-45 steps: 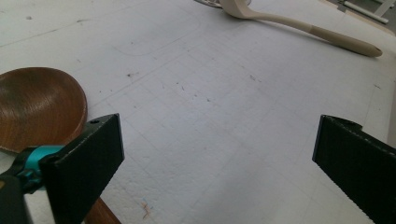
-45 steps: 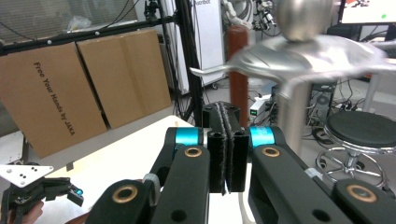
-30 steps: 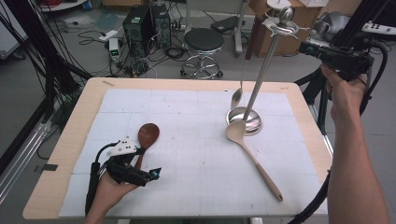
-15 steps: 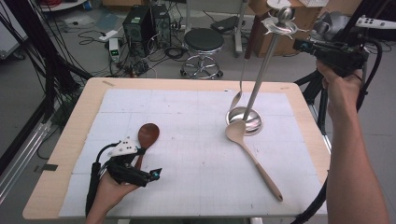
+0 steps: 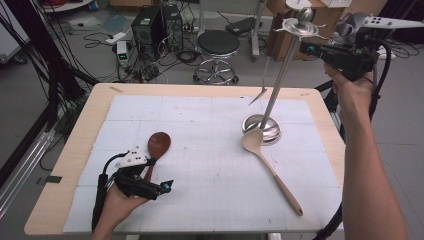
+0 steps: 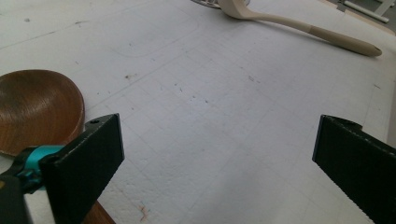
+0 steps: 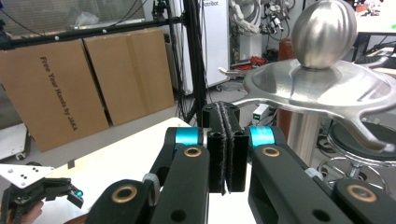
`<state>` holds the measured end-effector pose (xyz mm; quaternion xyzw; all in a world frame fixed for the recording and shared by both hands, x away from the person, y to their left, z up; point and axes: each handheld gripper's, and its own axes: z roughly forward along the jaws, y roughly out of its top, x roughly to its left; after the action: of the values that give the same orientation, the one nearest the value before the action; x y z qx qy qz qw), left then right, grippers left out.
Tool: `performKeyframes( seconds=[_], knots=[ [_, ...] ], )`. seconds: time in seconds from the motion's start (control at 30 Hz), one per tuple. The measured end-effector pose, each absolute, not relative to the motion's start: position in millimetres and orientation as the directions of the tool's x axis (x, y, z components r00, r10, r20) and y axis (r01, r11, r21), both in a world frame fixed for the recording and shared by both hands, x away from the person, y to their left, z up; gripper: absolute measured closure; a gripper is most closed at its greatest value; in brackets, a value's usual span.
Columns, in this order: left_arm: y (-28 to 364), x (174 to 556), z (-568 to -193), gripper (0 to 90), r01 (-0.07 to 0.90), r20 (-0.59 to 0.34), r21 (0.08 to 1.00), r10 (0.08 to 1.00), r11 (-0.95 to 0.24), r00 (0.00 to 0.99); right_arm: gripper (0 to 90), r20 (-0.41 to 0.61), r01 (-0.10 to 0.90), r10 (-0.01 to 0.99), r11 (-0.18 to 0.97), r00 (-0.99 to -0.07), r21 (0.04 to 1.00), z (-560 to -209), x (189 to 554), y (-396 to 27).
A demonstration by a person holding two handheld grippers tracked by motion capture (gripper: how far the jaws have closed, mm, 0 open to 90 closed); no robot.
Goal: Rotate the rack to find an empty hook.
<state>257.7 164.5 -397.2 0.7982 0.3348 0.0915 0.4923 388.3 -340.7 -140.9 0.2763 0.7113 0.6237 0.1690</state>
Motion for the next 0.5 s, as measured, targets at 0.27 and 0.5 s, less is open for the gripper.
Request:
performKeyframes(
  seconds=[0.27,0.5],
  knots=[
    [163,258,-397,2.6,0.442,-0.177,0.845,0.624,-0.300,0.761,89.9,0.095,0.174,0.611,0.072,-0.786,0.982,-139,389,-332],
    [162,258,-397,2.6,0.441,-0.178,0.846,0.621,-0.299,0.764,89.9,0.100,0.181,0.618,0.070,-0.780,0.981,-139,392,-327]
  ],
)
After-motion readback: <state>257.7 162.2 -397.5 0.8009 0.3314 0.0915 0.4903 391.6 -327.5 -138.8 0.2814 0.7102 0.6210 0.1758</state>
